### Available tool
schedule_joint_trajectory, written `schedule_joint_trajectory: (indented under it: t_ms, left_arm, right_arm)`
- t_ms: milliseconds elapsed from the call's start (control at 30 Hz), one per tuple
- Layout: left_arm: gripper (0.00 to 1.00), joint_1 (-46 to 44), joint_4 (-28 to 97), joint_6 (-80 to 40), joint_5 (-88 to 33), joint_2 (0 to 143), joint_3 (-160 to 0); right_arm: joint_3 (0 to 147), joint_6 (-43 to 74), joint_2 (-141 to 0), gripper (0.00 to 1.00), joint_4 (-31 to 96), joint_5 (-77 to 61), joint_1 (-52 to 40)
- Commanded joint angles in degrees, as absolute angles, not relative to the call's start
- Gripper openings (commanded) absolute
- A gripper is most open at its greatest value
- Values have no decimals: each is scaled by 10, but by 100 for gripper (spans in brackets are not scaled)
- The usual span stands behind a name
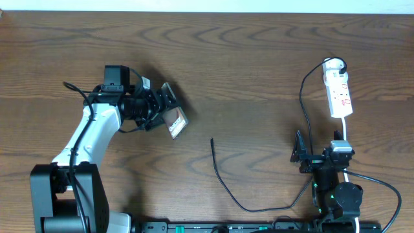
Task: Plug charger to phone and switch on socket
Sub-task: 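Lift the phone with the left gripper and carry it toward table center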
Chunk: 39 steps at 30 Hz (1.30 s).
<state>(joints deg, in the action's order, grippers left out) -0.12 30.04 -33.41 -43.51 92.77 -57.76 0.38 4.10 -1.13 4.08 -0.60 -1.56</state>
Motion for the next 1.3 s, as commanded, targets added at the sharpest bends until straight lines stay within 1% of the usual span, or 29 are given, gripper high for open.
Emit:
schedule_joint_trajectory:
  t_ms: [0, 167, 433, 667, 733, 1033, 1267]
  left_arm:
    - [8, -2, 278, -433, -540, 912, -580]
    - [8, -2, 250, -523, -607, 912, -580]
    - [7, -2, 249, -649, -673, 912, -580]
    - [8, -2, 249, -716, -762, 912, -580]
    - [7, -2, 249, -729, -785, 912, -580]
    - [7, -2, 249, -745, -820, 912, -580]
    - [7, 3, 249, -749, -821, 912, -580]
  right_arm:
    - [3, 36, -11, 99, 43, -5, -12]
    - [3, 36, -11, 99, 43, -5, -12]
    - [3, 36, -11, 99, 43, -5, -12]
    - [3, 36, -11, 99, 43, -5, -12]
    - [3, 36, -11, 99, 43, -5, -12]
    - [3, 36, -11, 99, 43, -5, -12]
    - [3, 36, -11, 99, 43, -5, -12]
